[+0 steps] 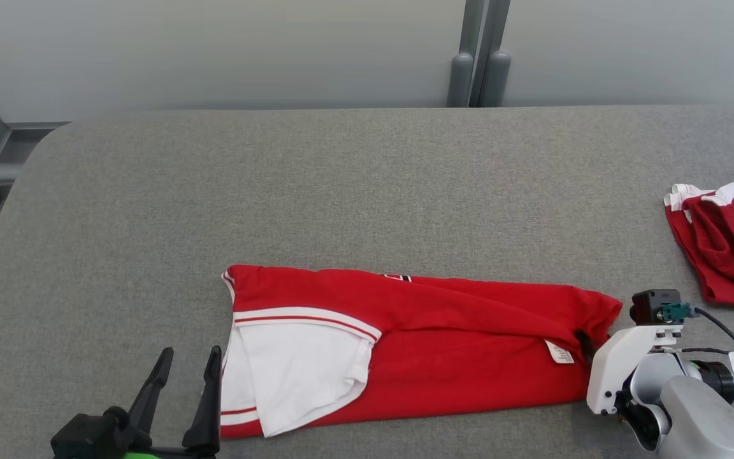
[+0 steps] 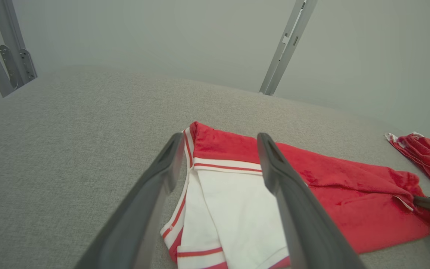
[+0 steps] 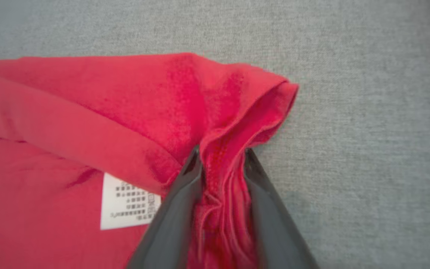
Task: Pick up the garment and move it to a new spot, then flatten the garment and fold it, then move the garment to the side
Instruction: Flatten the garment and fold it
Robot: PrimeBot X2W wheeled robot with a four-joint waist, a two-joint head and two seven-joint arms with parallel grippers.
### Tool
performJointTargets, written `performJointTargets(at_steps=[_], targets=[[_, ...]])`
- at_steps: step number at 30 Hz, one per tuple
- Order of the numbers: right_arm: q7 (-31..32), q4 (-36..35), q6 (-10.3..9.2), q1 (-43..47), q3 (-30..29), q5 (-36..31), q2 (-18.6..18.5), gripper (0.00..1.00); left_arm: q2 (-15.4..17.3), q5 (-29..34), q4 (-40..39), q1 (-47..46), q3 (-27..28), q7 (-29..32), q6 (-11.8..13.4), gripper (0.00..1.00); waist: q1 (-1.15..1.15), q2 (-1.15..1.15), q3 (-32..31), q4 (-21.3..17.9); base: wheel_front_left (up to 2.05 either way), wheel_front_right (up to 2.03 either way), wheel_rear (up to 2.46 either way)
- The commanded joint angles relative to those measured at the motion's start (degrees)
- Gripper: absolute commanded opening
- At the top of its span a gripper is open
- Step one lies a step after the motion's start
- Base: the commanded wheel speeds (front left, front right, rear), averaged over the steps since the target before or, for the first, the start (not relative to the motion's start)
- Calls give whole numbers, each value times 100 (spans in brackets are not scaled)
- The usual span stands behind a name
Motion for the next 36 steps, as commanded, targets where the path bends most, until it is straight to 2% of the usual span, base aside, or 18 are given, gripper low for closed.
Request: performJointTargets(at_steps=[1,10,21,25,29,36], targets=[[63,109,3,13,90,56,60,0,-12,26,16,-41,30,-15,-25,100,0,0,-15,16,0,0,0],[30,11,-3,-238,9,490,-228,0,-35,23,-15,83,102,-17,22,100,0,0,-70,-89,0,0,0],[523,-569,-3,-429,-319,925,-1220,0,-133,90,-27,48,121,-18,-56,100,0,0,-66,-481,0,0,0],[786,-791,-3,-401,-511,975,-1448,0,-157,117,-33,18,132,-18,-83,100,0,0,-51,-584,0,0,0],[1076,-1097,-3,-264,-680,1091,-1450,0,-179,128,-8,12,154,-18,-100,100,0,0,-50,-662,0,0,0],[1709,-2033,0,71,-752,1608,-1066,0,-213,146,23,13,140,-18,-133,100,0,0,-91,-725,0,0,0]])
